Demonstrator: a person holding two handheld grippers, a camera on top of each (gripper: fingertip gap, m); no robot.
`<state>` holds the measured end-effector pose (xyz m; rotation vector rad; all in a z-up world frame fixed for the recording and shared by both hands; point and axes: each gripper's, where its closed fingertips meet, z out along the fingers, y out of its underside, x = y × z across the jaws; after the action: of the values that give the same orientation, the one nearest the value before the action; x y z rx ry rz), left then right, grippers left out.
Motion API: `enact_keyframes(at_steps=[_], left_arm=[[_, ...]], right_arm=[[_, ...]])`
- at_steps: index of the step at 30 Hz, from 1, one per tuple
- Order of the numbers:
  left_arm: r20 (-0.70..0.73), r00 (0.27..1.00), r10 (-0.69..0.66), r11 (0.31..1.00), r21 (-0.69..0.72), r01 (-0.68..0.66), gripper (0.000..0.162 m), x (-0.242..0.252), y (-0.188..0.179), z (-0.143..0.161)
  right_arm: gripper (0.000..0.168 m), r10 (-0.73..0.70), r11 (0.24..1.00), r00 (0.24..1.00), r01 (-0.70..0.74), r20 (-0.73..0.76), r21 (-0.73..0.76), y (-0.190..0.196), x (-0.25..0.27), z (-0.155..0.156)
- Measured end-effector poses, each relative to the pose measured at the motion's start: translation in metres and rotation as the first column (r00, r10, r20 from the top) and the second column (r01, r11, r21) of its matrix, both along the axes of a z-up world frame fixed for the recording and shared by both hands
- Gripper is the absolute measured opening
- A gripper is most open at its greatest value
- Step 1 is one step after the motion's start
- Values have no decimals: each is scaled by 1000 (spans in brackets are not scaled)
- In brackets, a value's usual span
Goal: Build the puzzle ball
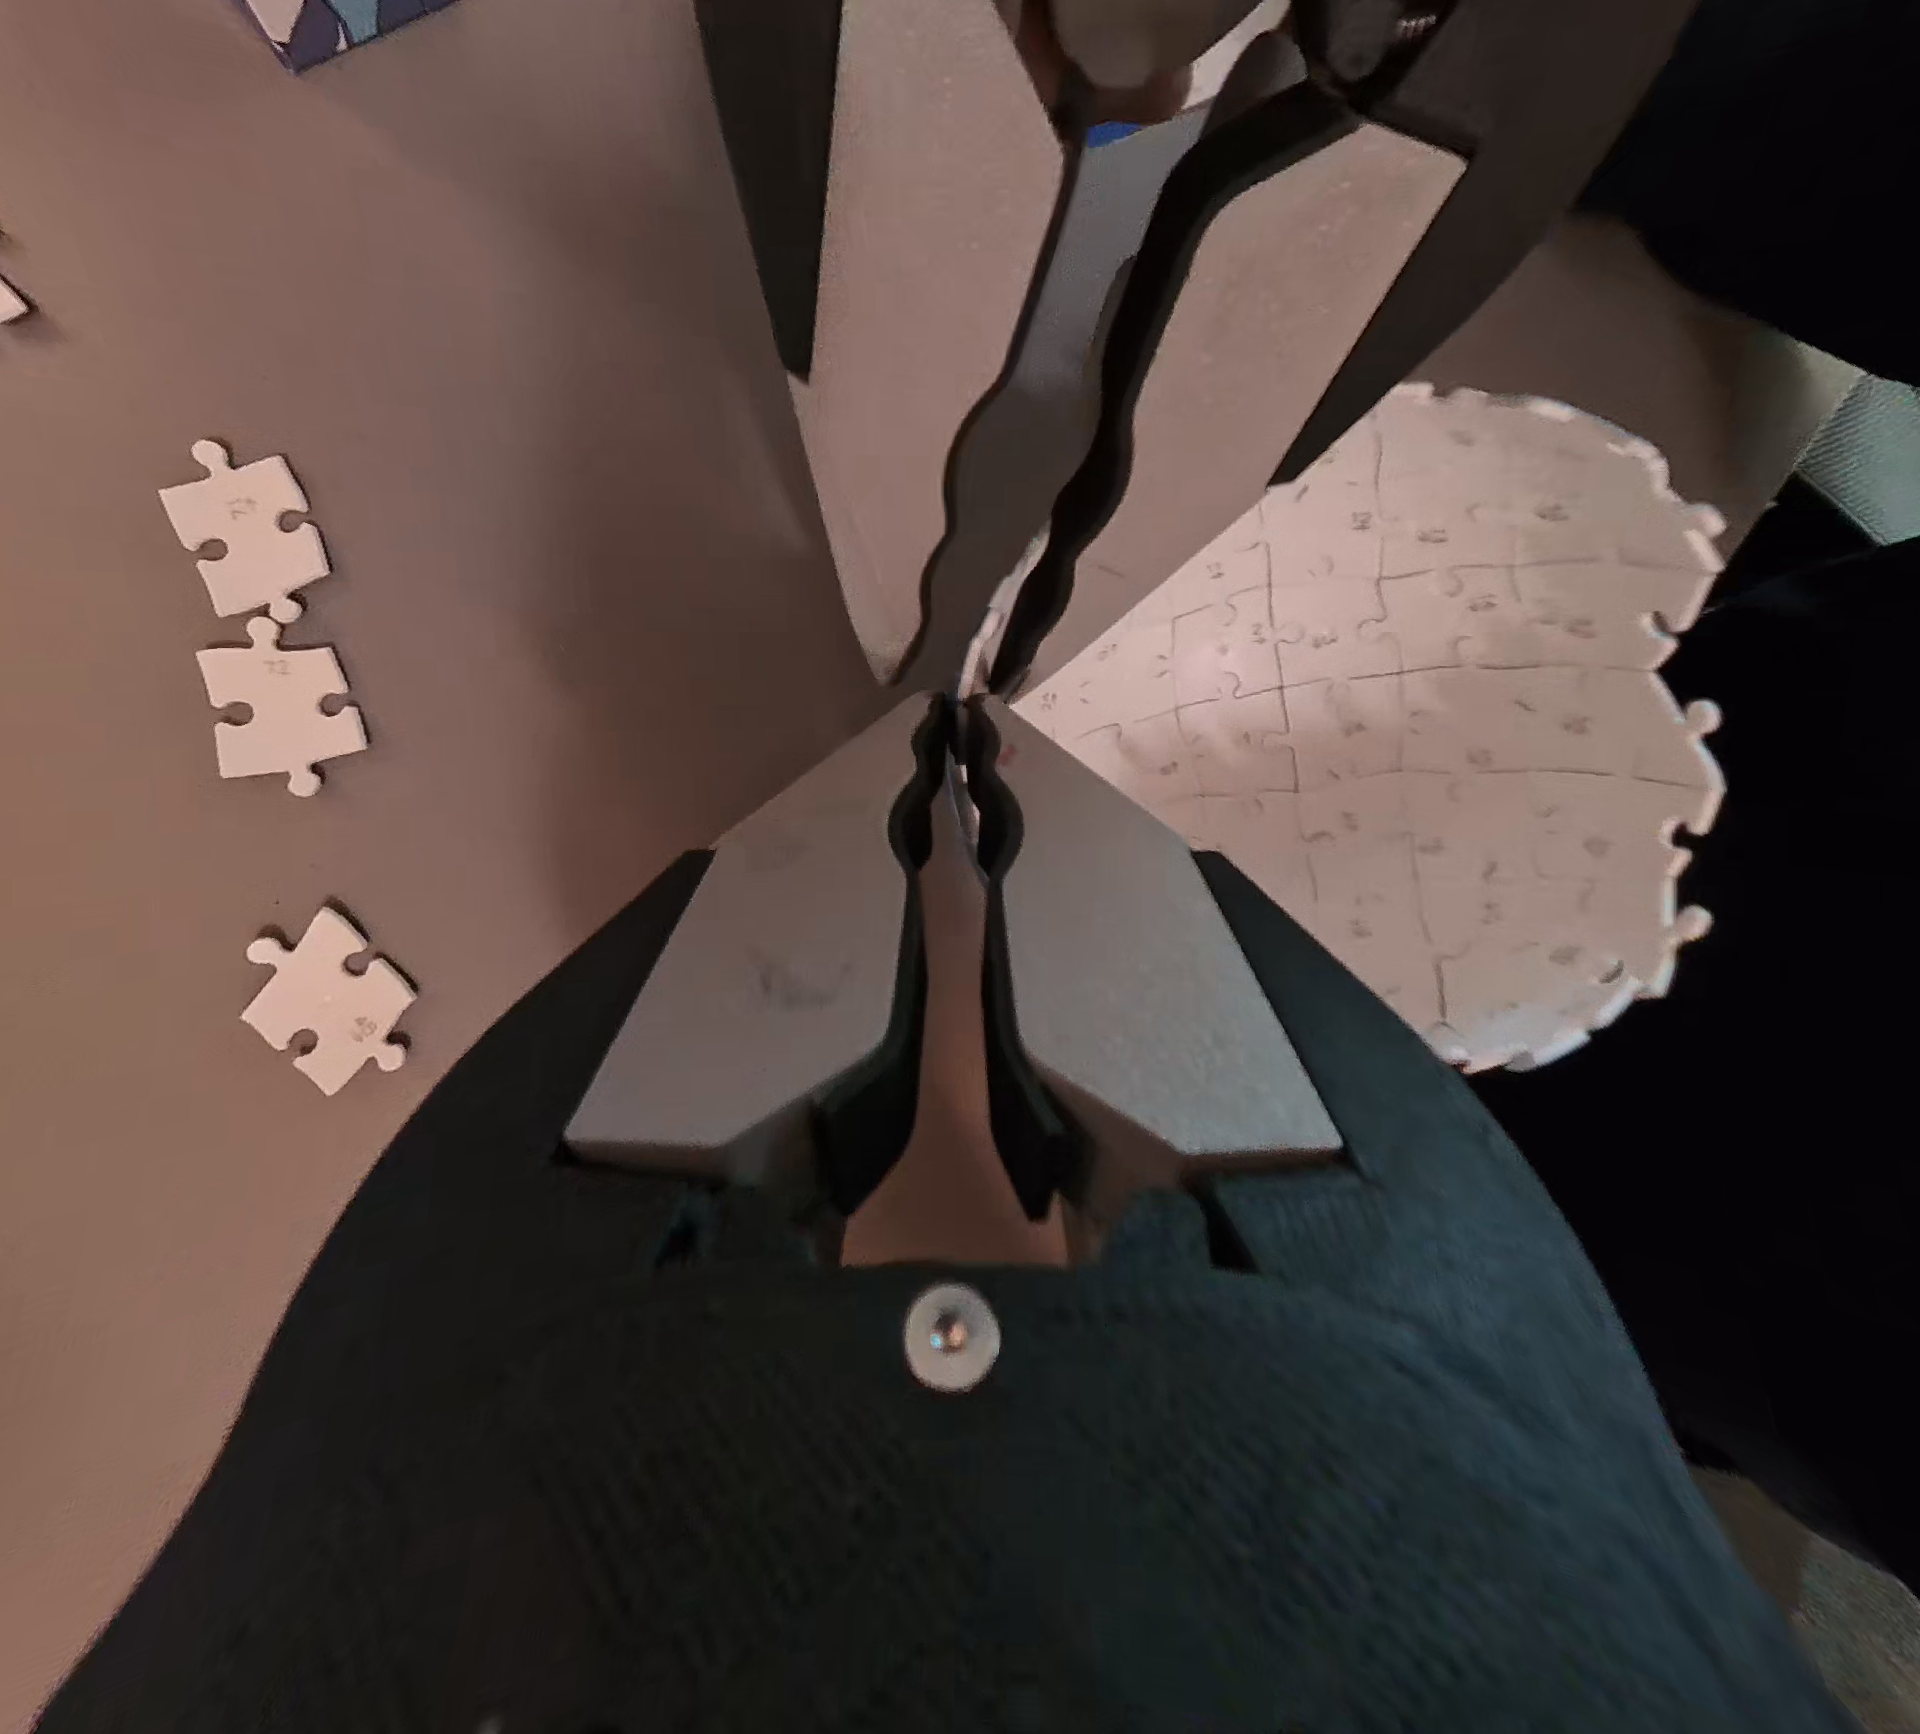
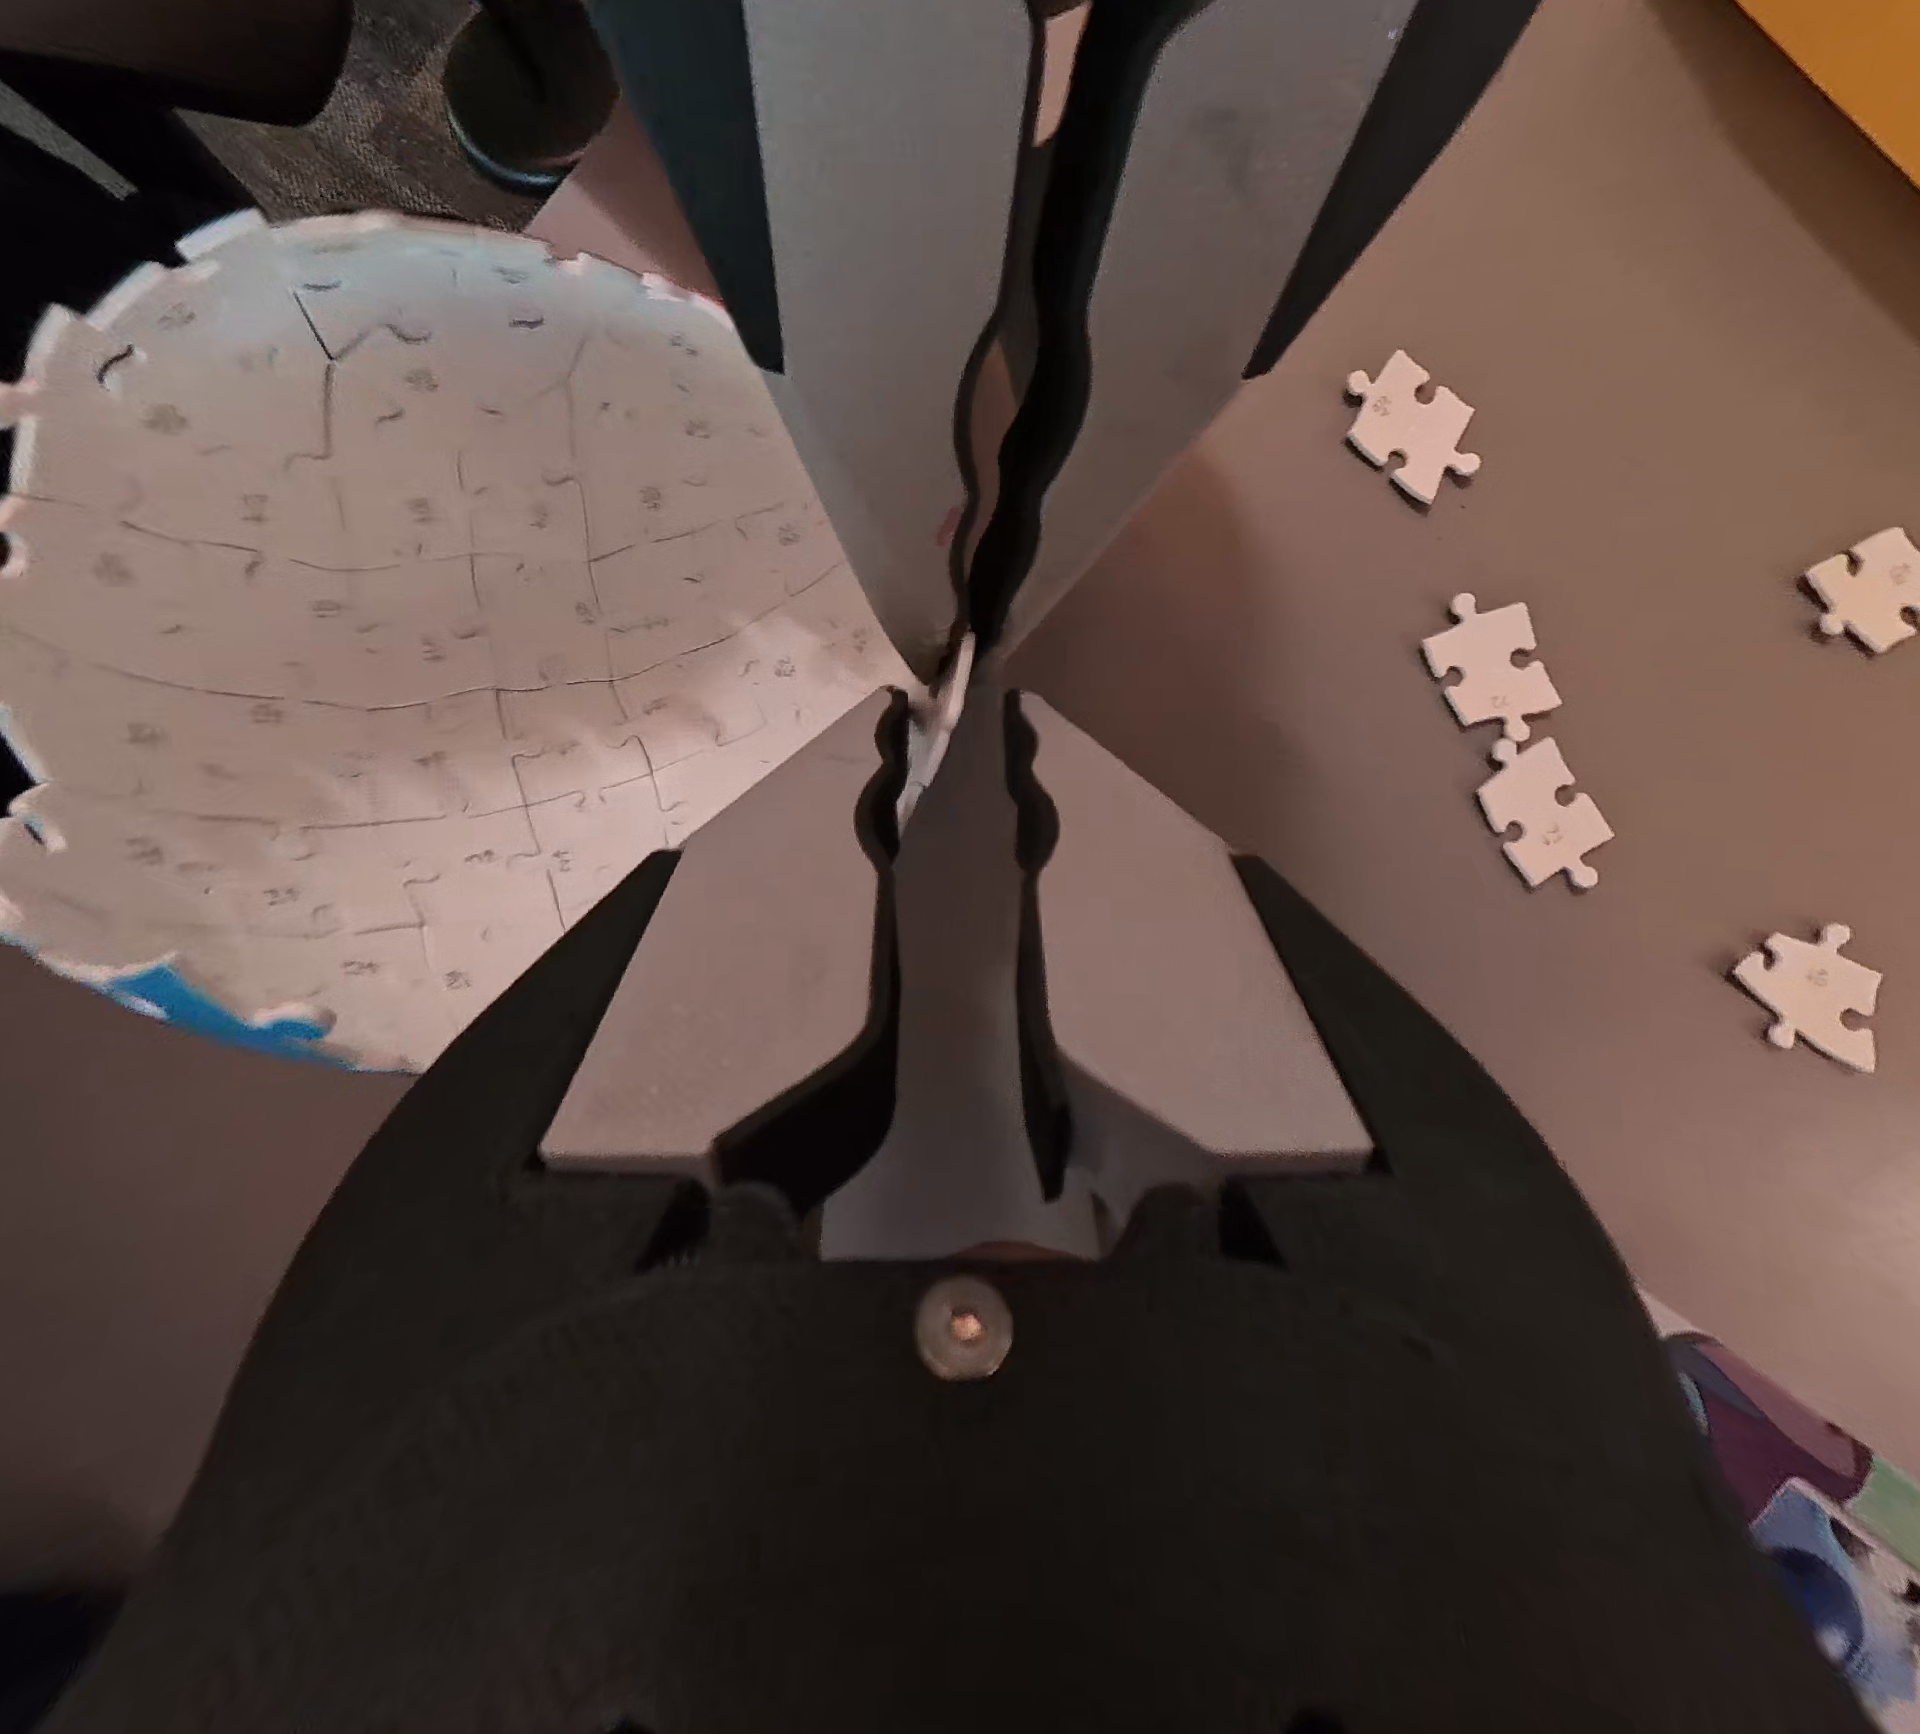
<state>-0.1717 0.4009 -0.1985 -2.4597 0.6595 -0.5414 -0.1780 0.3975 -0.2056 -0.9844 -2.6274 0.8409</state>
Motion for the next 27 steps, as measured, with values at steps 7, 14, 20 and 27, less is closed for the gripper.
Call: enact_keyframes(at_steps=[7,14,20,27], left_arm=[[-164,986,35,997,78,-22,0,-7,7,2],[-267,962,52,988,151,-12,1,-9,6,6],[-236,971,50,990,140,-17,5,-8,4,8],[-239,969,67,989,142,-34,3,-10,6,8]], right_arm=[[19,-31,997,999,29,30,65,7,0,-8],[2,-34,998,999,33,18,58,5,-3,-7],[0,-39,994,999,40,-6,100,5,-4,-4],[0,-67,994,998,66,6,85,7,-5,-4]])
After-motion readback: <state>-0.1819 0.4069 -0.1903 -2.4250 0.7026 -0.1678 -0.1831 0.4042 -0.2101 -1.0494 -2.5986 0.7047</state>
